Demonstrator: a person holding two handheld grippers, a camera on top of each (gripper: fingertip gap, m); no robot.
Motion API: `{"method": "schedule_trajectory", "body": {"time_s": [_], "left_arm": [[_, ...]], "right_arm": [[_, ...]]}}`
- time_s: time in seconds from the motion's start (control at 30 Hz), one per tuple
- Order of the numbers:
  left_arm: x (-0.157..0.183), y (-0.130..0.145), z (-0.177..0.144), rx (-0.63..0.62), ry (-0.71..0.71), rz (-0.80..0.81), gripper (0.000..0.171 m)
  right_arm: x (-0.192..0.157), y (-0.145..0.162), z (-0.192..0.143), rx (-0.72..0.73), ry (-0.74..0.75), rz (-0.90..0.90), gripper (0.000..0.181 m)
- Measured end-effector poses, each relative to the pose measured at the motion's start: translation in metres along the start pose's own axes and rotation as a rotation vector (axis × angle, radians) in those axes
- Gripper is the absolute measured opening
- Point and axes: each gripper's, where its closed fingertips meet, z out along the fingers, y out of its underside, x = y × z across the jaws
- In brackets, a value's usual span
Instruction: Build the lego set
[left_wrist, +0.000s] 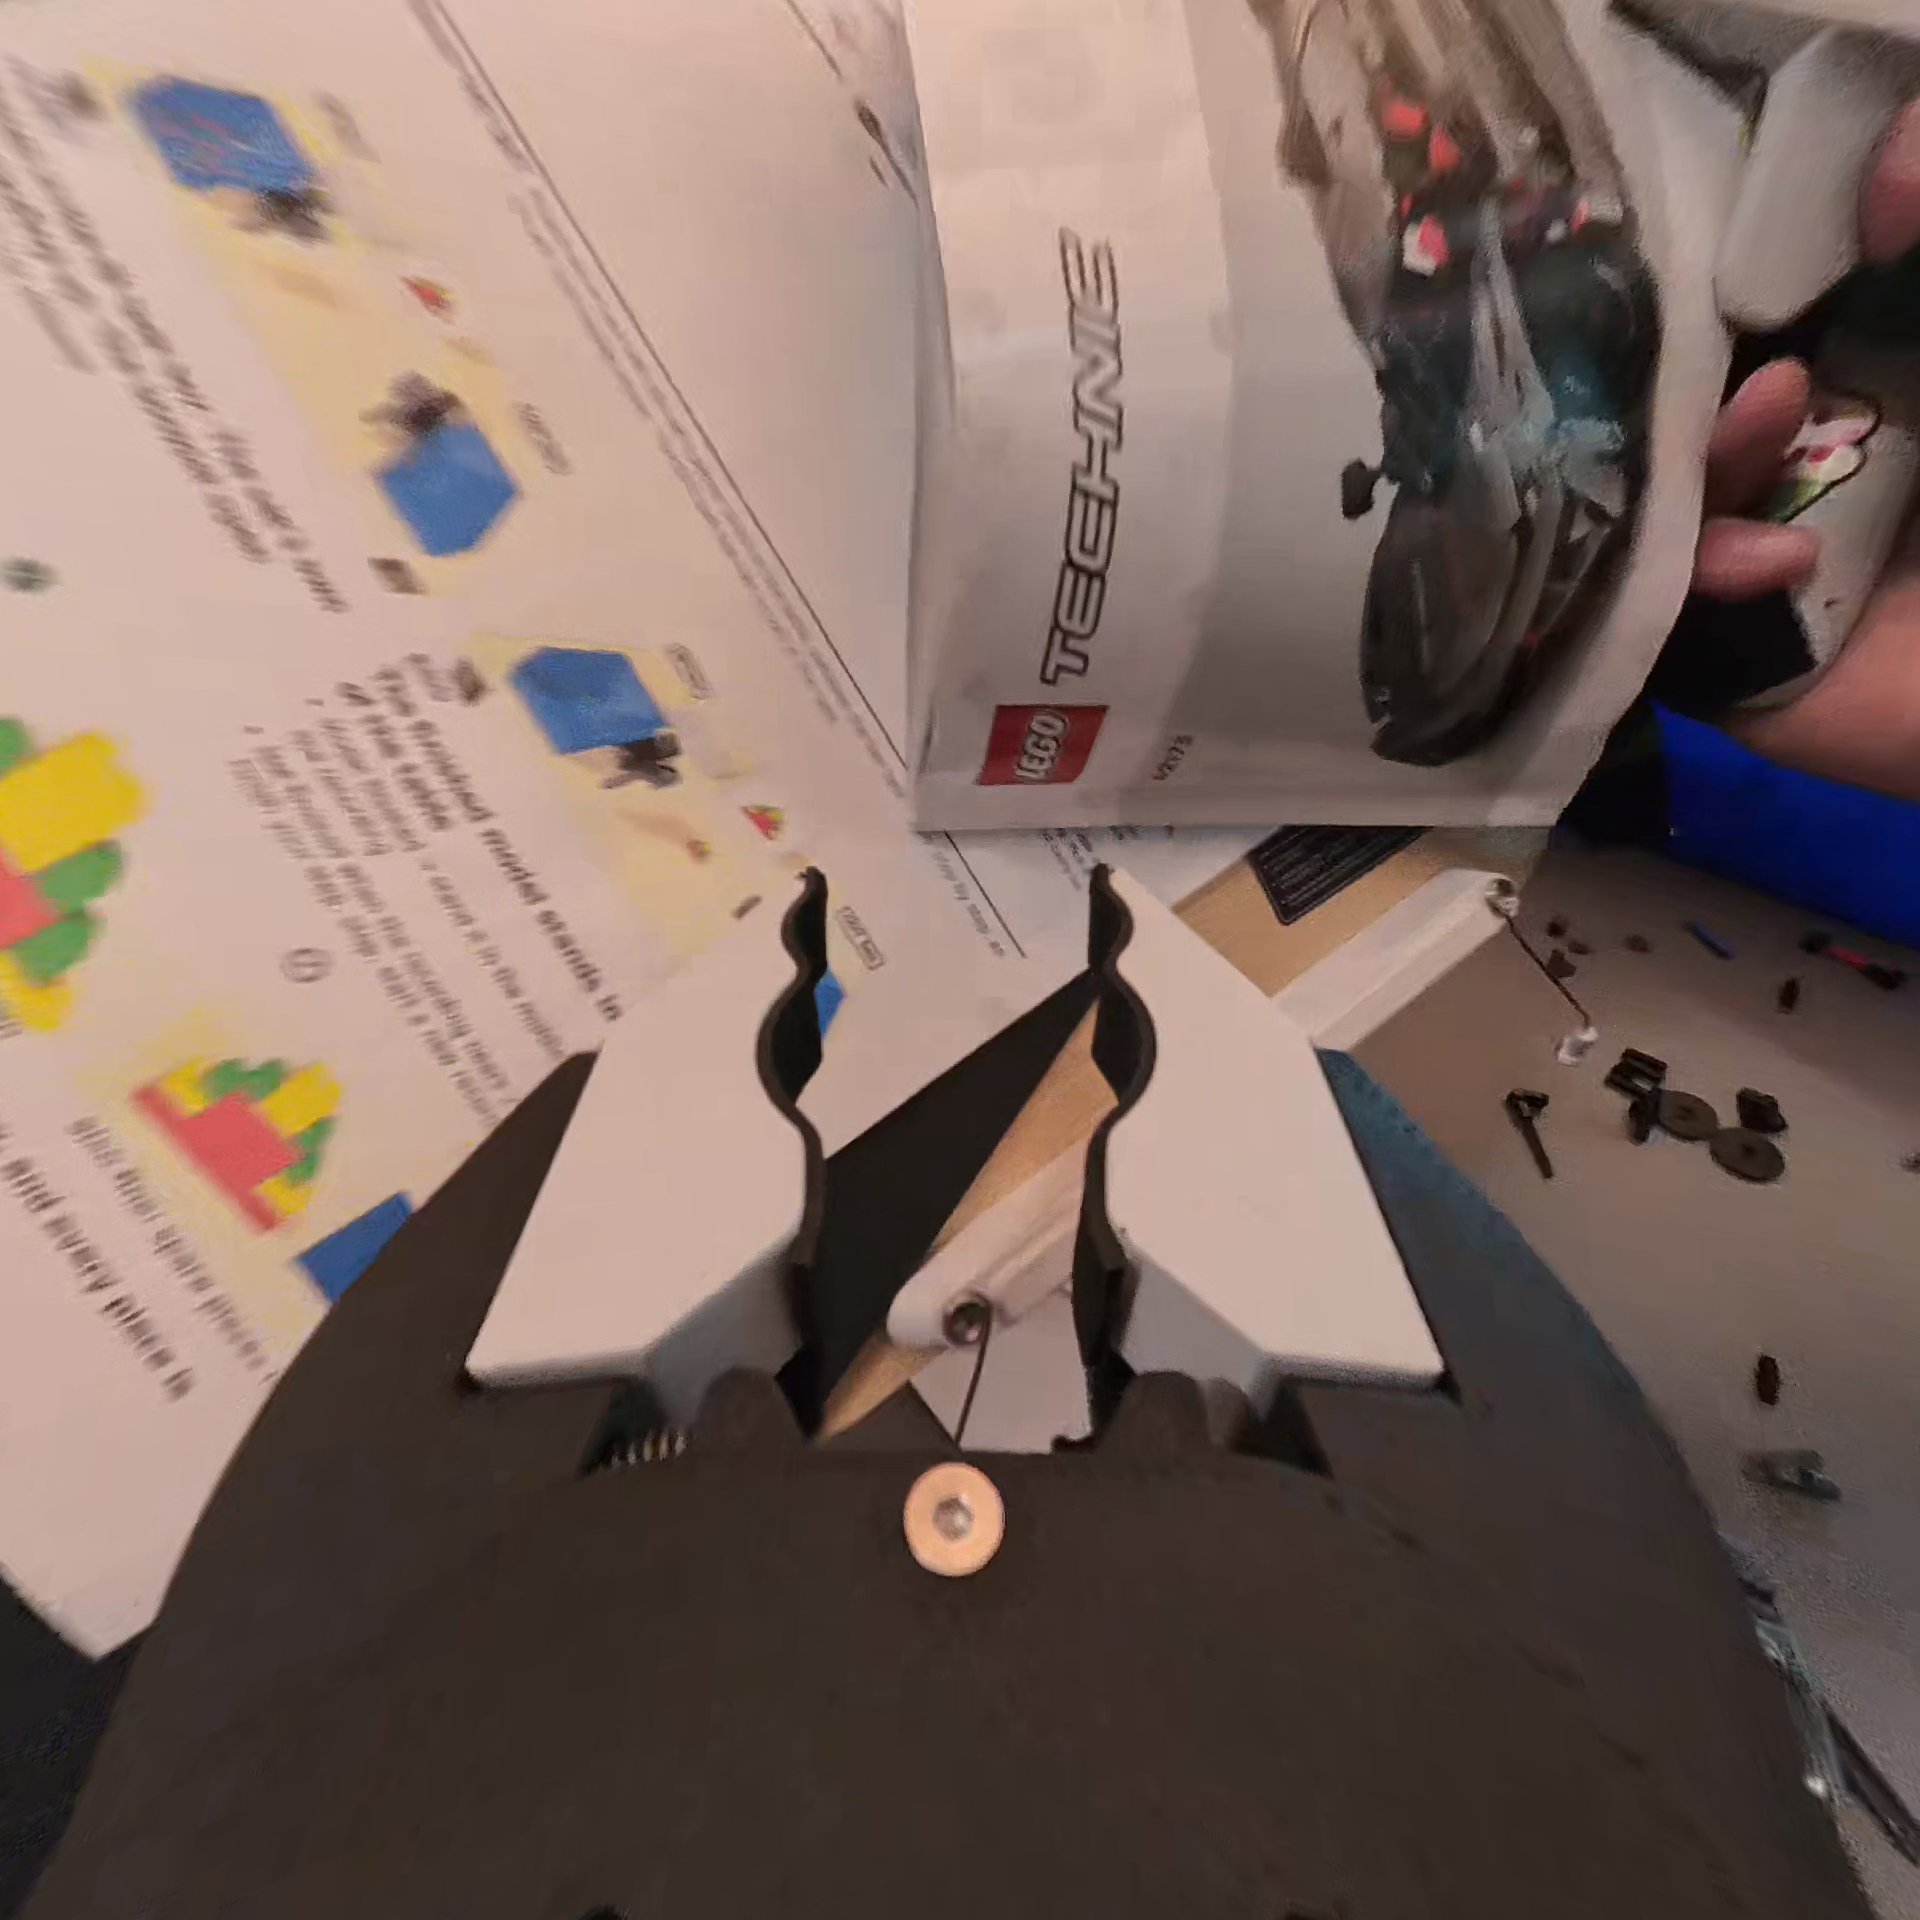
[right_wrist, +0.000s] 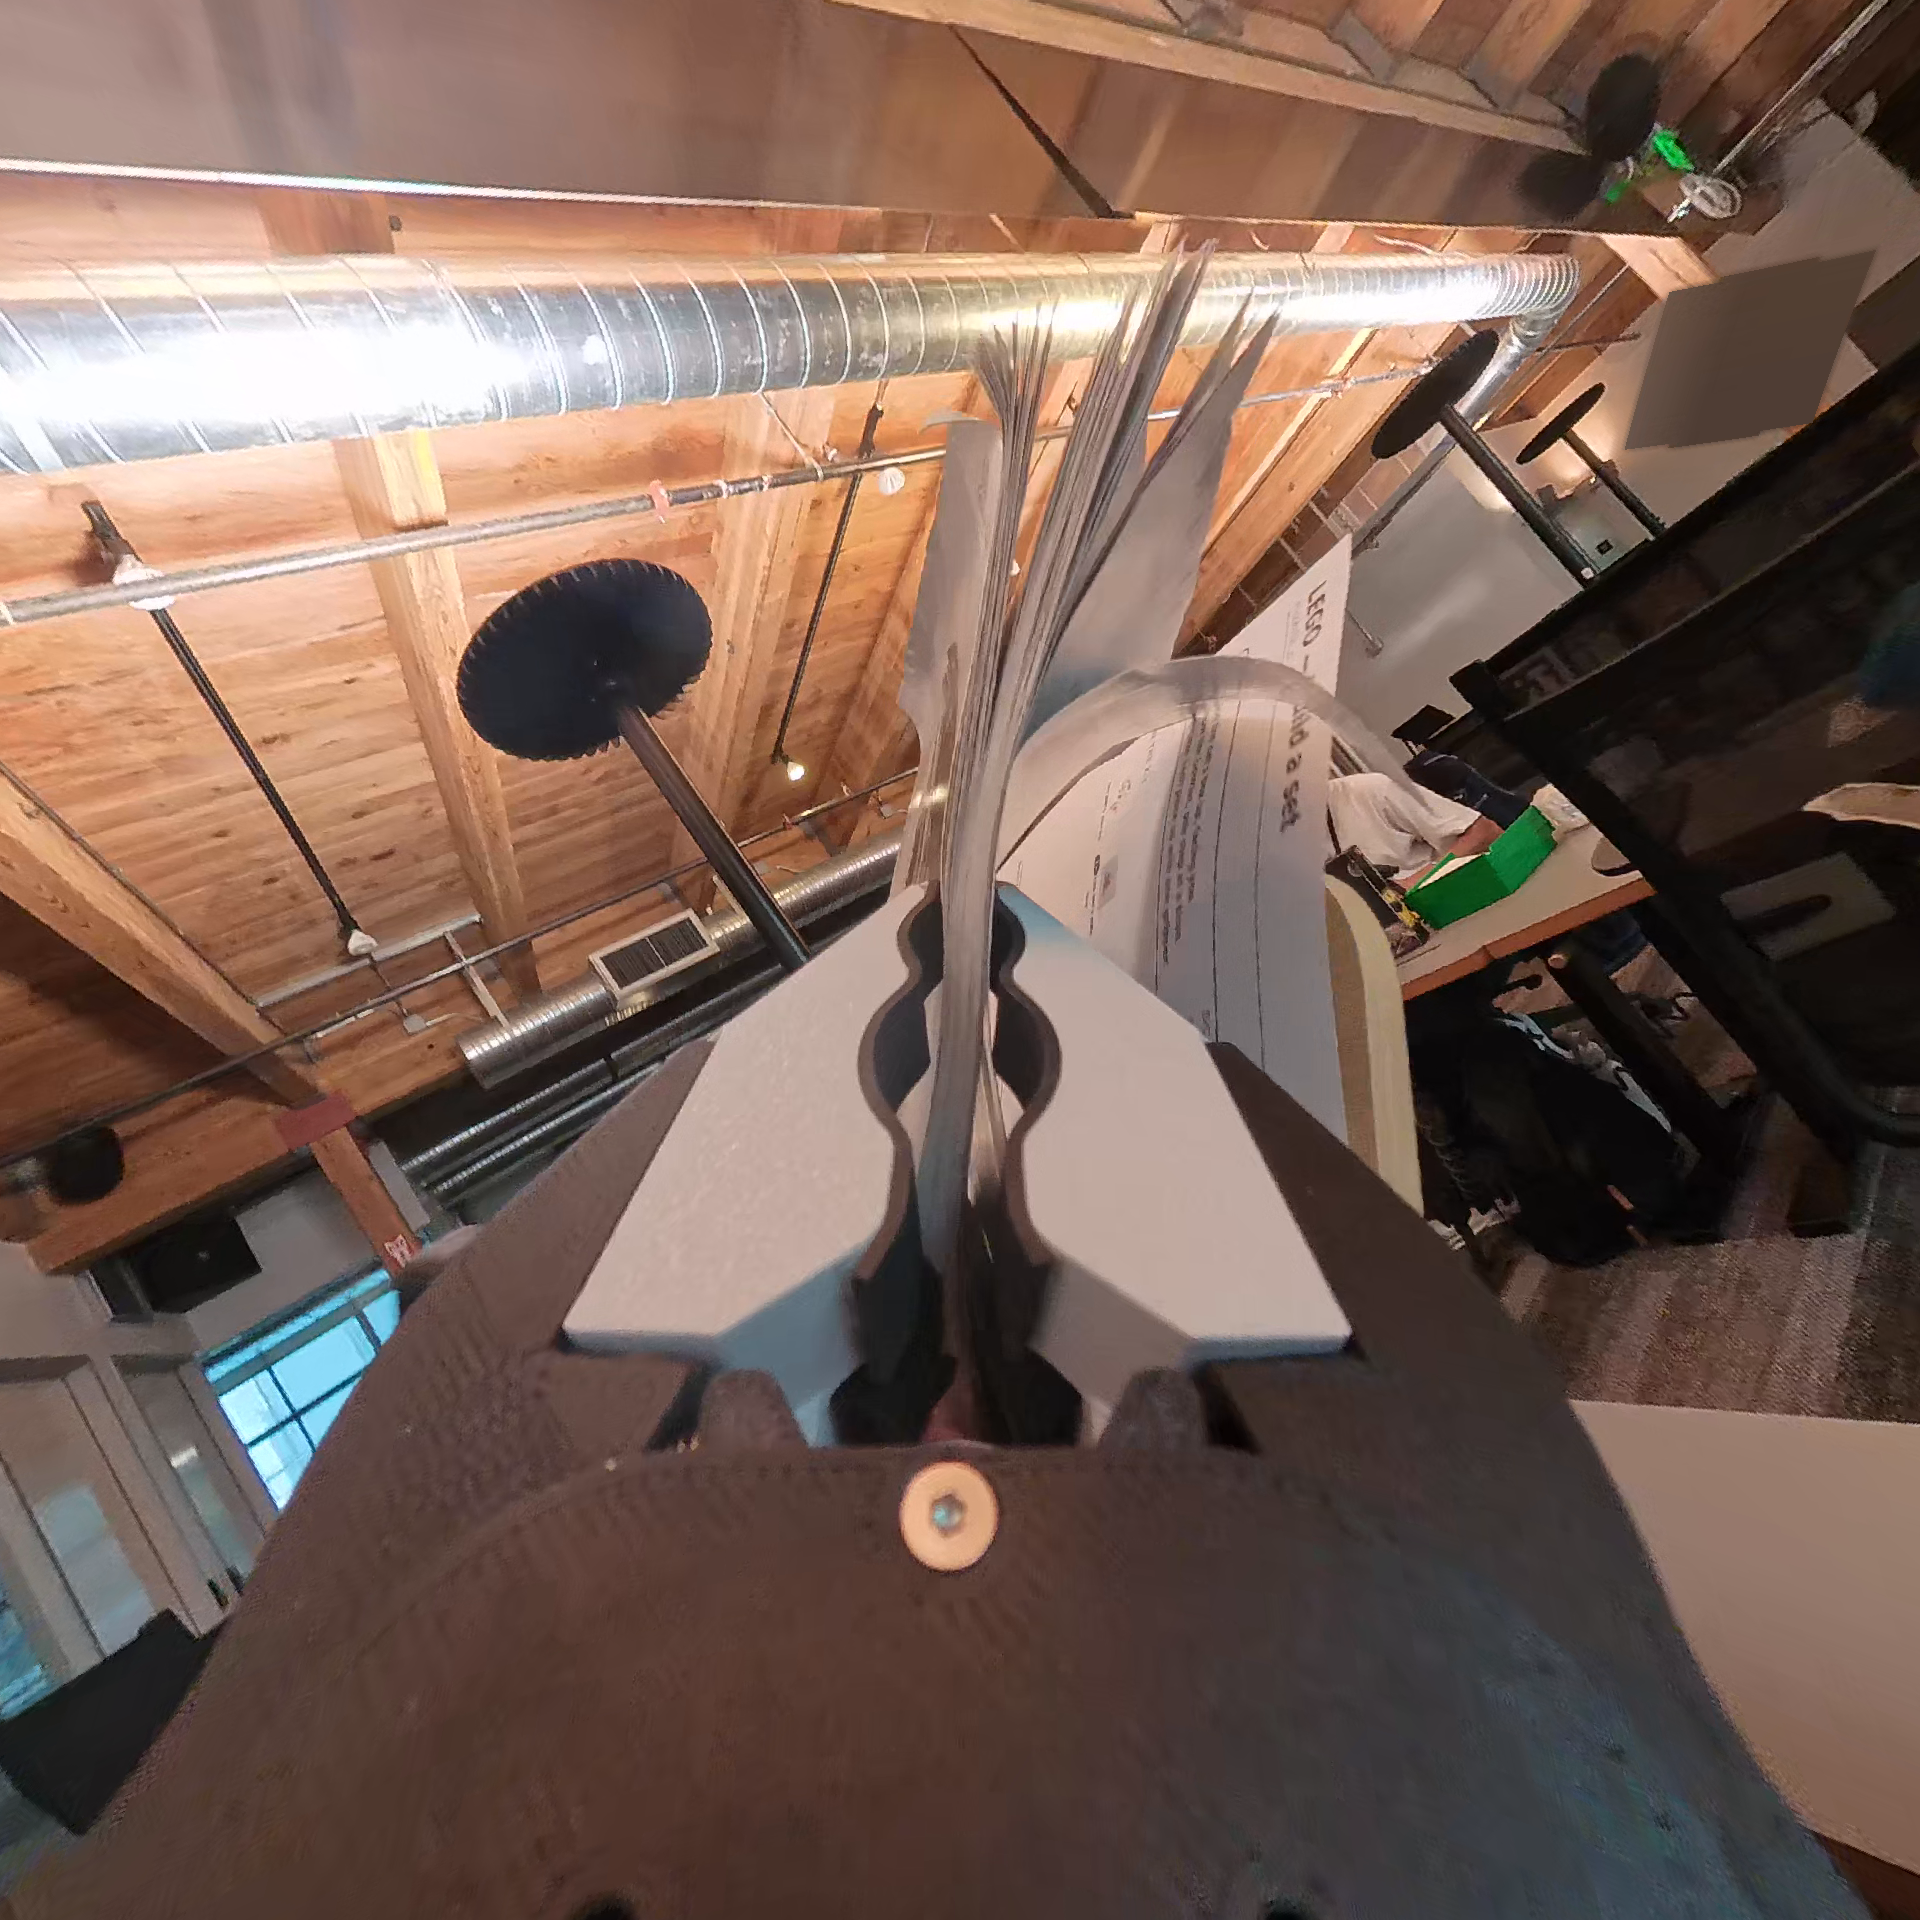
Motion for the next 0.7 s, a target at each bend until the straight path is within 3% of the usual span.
{"method": "schedule_trajectory", "body": {"time_s": [0.13, 0.17, 0.33, 0.47, 0.53, 0.7], "left_arm": [[-0.004, 0.019, 0.036, -0.133, 0.033, -0.066, 0.036], [-0.007, 0.012, 0.039, -0.084, 0.041, -0.081, 0.030], [-0.008, 0.014, 0.038, -0.083, 0.105, -0.120, 0.023], [-0.003, 0.020, 0.039, -0.115, 0.132, -0.108, 0.007], [0.000, 0.024, 0.041, -0.115, 0.155, -0.125, 0.000], [0.002, 0.025, 0.042, -0.112, 0.169, -0.138, 0.000]], "right_arm": [[0.003, 0.001, -0.009, 0.039, 0.012, 0.037, 0.002], [0.005, 0.000, -0.014, 0.053, 0.016, 0.053, 0.002], [0.020, -0.008, -0.048, 0.136, 0.048, 0.089, 0.003], [0.027, -0.014, -0.070, 0.191, 0.058, 0.114, 0.003], [0.028, -0.015, -0.076, 0.200, 0.054, 0.127, 0.003], [0.032, -0.020, -0.072, 0.206, 0.060, 0.145, 0.003]]}}
